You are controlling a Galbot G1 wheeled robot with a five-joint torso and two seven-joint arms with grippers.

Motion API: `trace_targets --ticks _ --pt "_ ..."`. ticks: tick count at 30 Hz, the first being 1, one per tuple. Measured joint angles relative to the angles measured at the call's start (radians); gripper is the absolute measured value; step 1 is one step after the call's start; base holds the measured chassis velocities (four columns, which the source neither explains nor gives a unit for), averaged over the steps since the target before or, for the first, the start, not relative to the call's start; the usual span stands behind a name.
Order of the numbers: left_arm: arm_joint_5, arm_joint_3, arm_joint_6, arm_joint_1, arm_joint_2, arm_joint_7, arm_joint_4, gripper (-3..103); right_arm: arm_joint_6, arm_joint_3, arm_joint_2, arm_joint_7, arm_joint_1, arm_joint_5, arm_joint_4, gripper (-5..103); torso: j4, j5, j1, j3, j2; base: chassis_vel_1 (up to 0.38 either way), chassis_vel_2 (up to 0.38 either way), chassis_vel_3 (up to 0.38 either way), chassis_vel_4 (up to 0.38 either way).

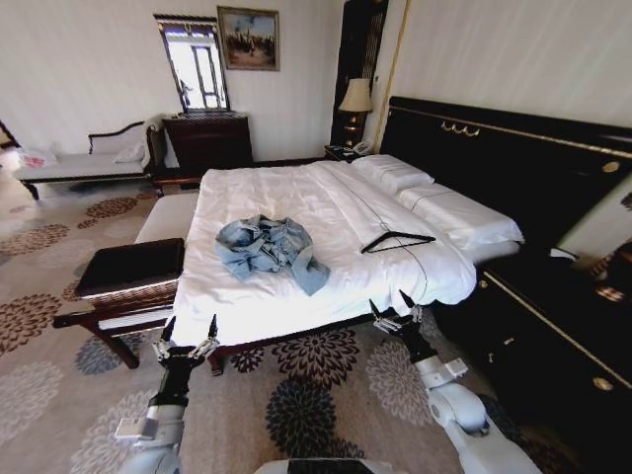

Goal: Pick up the clothes from the bed and hang them on the clothes hanger.

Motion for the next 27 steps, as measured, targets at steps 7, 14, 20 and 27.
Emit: trace_targets --ticks 7,14,20,27 --pt "0.022 0.002 -0.018 0.002 -0.001 0.01 0.031 100 0.011 -0.006 0.008 -0.017 0.006 -0.015 -0.013 100 0.0 0.0 0.0 0.0 0.0 0.0 0.0 0.0 0.0" --pt "0.021 0.001 -0.031 0.007 0.0 0.021 0.027 100 0.021 -0.017 0.016 -0.024 0.011 -0.02 -0.024 100 0.0 0.0 0.0 0.0 0.0 -0.03 -0.024 0.032 0.025" --pt "0.02 0.0 -0.034 0.009 0.001 0.021 0.019 100 0.038 -0.019 0.017 -0.024 0.011 -0.02 -0.027 100 0.0001 -0.0003 0.0 0.0 0.0 -0.151 -0.142 0.154 0.147" --pt "0.024 0.0 -0.04 0.009 -0.002 0.02 0.02 100 0.068 -0.014 0.022 -0.038 0.014 -0.043 -0.04 100 -0.0002 0.0004 0.0 0.0 0.0 -0.088 -0.096 0.068 0.078"
